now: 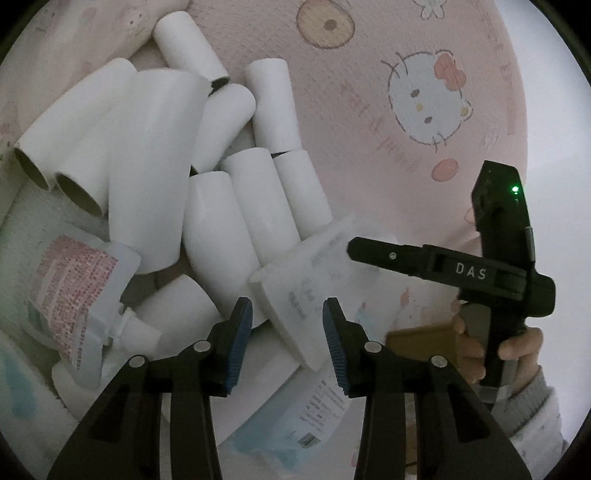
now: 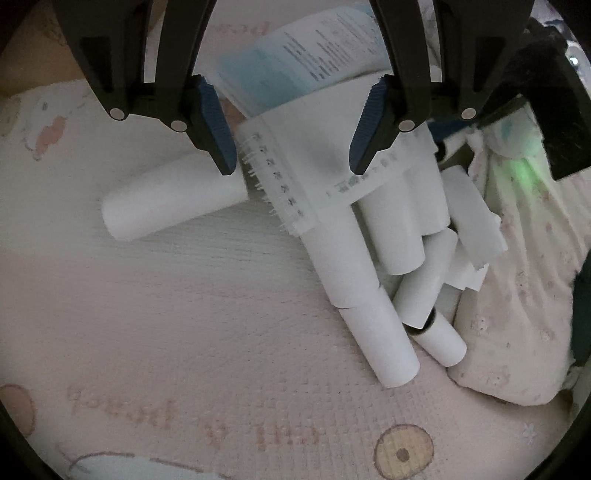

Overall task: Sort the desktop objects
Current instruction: 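Close the left gripper on the notepad edge and lift it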

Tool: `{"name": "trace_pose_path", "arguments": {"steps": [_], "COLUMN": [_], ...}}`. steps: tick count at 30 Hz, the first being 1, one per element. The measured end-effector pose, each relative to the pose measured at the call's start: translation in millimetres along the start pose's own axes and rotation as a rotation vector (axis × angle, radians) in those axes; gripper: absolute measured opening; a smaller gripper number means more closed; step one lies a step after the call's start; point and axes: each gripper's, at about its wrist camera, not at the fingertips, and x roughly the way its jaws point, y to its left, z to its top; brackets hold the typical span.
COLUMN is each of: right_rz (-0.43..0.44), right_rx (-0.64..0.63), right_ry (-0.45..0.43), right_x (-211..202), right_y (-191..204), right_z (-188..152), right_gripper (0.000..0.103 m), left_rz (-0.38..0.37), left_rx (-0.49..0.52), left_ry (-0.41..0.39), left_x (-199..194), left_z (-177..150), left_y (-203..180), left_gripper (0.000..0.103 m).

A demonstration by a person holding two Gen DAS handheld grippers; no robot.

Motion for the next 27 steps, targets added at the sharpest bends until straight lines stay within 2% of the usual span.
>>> {"name": "trace_pose_path", "arguments": {"steps": [2, 5, 9, 14, 19, 22, 24, 26, 27], "right_rz": [0.021, 0.0, 0.011, 0.035, 0.022, 0.032, 0.027, 0.111, 0.124], "right_rx": [-0.023, -0.055, -0.03, 0.048, 0.073, 0.115, 0.13, 0.154, 0.168], "right_ry": [0.007, 0.017, 0.023, 0.002, -0.035, -0.065, -0.088, -0.106, -0.111], "right_x": [1.3, 1.7, -2.5, -20.4, -32.3, -42.4, -49.1, -48.9, -41.5], "right_y": [3.0, 8.3, 5.7, 0.5, 4.3, -8.0, -6.1, 7.6, 22.2], "right_z": [2.2, 4.0, -0.9, -27.5, -59.1, -77.8, -94.5, -105.9, -108.5], "right_gripper": [0.061, 0.061, 0.06, 0.06, 0.06, 0.06, 0.057, 0.056, 0.056], "left_rz": [-0.005, 0.001, -0.007, -0.029, -0.044, -0.053, -0.105, -0.122, -0.086], "left_rx": [-0.003, 0.008, -0.001, -0.007, 0.019, 0.05, 0.084, 0.148, 0.211], "left_ry": [-0.007, -0.023, -0.03, -0.018, 0.009, 0.031, 0.074, 0.116, 0.129], "left_x": [-0.3, -1.2, -2.8, -2.8, 0.5, 0.8, 2.6, 5.4, 6.9], "left_z": [-0.1, 0.0, 1.2, 2.4, 2.2, -0.1, -3.4, -9.8, -15.4], "left_y": [1.4, 0.8, 3.6, 5.4, 0.2, -4.2, -10.9, -21.9, -30.7], "left_gripper": [0.043, 0.043, 0.043, 0.043, 0.043, 0.043, 0.043, 0.043, 0.043]}}
